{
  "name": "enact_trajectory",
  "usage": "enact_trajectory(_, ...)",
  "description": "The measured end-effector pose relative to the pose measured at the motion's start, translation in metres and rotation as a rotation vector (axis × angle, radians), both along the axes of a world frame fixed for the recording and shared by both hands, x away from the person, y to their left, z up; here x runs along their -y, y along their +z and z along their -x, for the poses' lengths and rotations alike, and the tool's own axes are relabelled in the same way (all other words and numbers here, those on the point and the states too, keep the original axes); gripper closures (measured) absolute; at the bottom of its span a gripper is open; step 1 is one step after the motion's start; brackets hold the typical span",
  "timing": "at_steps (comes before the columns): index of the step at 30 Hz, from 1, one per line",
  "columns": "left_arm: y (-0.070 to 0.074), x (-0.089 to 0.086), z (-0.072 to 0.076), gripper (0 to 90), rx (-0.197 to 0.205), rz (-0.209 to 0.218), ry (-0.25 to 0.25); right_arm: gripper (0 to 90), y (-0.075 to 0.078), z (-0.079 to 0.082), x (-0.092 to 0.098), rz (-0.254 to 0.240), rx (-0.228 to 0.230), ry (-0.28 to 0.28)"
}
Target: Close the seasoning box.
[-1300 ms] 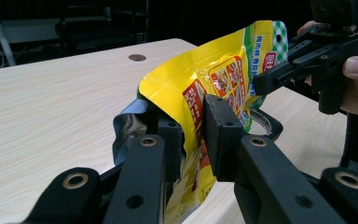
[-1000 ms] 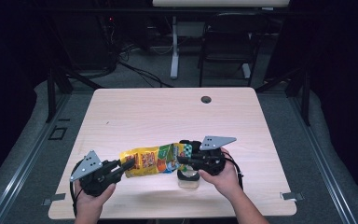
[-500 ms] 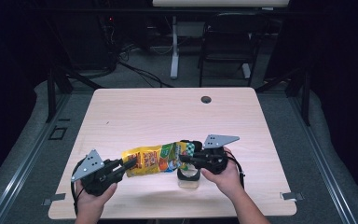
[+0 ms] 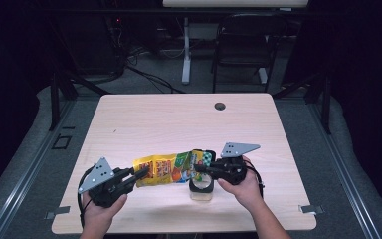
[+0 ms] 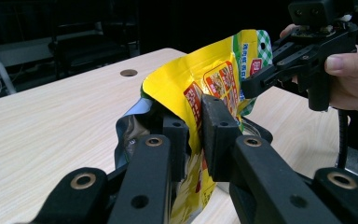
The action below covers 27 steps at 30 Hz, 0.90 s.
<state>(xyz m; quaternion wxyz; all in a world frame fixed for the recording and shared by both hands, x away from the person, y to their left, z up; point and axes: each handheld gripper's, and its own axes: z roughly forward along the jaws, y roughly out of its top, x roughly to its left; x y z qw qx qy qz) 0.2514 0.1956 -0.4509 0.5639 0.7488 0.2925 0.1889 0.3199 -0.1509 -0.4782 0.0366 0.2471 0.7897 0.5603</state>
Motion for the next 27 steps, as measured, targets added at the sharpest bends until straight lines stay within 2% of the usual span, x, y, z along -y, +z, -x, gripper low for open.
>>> enact_trajectory(1,0.001,0.001,0.000,81.2,0.000,-0.011,-0.004,88.8,0.000,0.000,0.001,-0.001,0.000,-0.001)
enact_trajectory(2,0.001,0.003,0.001,81.3,0.011,-0.014,0.014,88.8,0.000,0.000,0.001,-0.001,-0.001,-0.002)
enact_trajectory(4,0.002,0.004,0.000,81.3,0.006,-0.027,-0.006,88.6,-0.001,0.000,0.002,0.008,0.001,-0.004)
enact_trajectory(10,0.003,0.008,0.001,81.4,0.017,-0.033,-0.009,88.1,-0.003,0.000,0.004,0.023,0.004,-0.005)
enact_trajectory(19,0.005,0.010,0.001,81.3,0.027,-0.047,-0.021,86.2,-0.006,0.000,0.008,-0.004,-0.009,-0.011)
enact_trajectory(22,0.006,0.011,0.001,81.3,0.030,-0.056,-0.006,85.9,-0.006,0.000,0.009,-0.003,-0.008,-0.009)
enact_trajectory(23,0.006,0.010,0.001,81.3,0.025,-0.055,-0.022,85.8,-0.006,0.000,0.009,-0.005,-0.009,-0.010)
enact_trajectory(27,0.007,0.010,0.001,81.3,0.019,-0.062,-0.027,85.2,-0.006,-0.001,0.010,-0.002,-0.010,-0.011)
